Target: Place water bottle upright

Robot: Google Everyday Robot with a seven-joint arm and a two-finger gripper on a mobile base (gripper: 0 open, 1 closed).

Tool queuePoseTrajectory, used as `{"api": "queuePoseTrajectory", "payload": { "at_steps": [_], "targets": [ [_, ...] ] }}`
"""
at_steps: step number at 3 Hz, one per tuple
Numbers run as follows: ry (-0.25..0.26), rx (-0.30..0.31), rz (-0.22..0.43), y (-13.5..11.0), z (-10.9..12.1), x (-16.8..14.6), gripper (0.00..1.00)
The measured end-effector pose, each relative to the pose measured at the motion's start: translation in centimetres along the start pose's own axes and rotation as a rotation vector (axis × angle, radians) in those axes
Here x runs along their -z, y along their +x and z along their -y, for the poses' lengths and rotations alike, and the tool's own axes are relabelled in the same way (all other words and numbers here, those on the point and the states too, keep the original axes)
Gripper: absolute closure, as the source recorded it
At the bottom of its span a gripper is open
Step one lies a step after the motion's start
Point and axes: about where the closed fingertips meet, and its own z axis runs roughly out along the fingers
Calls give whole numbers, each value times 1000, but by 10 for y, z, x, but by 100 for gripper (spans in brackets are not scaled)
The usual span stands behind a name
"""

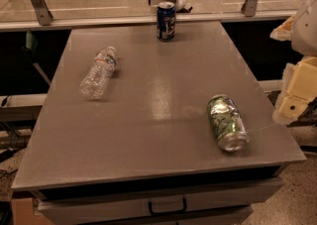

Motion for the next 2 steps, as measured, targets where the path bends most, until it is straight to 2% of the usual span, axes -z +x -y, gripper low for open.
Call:
{"api": "queuePoseTrajectory", "payload": {
  "at_steps": [1,2],
  "targets": [
    [0,0,0,0,0,0,0],
    [21,118,56,-45,7,-11,0]
  ]
}}
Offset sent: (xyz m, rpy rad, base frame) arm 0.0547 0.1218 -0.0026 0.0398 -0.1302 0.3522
